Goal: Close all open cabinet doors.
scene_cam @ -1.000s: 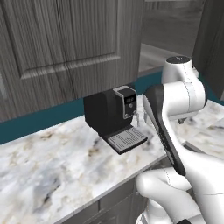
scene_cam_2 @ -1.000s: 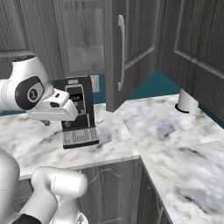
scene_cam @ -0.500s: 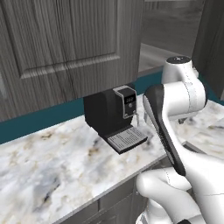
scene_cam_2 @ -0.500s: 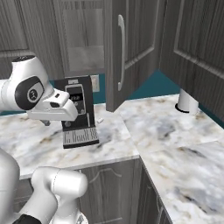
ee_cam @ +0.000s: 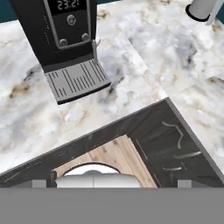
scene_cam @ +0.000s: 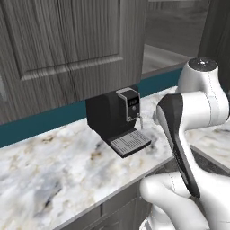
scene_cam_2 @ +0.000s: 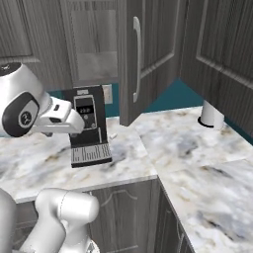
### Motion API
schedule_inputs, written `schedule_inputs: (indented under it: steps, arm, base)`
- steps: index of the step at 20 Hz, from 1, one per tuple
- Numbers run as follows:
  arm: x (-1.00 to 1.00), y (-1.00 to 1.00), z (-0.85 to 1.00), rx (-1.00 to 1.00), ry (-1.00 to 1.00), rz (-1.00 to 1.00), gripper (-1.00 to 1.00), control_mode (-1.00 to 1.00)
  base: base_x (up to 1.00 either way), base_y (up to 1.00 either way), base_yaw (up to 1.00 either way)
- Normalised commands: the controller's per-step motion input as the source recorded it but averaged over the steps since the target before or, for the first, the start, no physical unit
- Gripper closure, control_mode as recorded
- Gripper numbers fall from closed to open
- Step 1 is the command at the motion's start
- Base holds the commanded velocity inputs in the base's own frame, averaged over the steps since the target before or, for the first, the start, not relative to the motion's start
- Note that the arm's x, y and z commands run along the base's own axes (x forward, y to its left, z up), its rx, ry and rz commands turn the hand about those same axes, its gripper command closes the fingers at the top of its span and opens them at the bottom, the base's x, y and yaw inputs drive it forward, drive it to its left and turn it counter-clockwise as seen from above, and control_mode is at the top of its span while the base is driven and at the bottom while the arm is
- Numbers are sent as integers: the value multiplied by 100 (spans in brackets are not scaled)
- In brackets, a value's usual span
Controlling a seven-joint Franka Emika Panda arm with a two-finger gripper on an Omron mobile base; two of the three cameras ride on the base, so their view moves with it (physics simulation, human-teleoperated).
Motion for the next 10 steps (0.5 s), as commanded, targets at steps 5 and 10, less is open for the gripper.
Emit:
schedule_inputs:
  steps: [5, 10]
  arm:
    - [-34, -23, 74, -1, -2, 0, -100, -100]
    - [-74, -7, 76, 0, 0, -5, -100, -100]
  base:
    - [0, 0, 0]
    - [0, 0, 0]
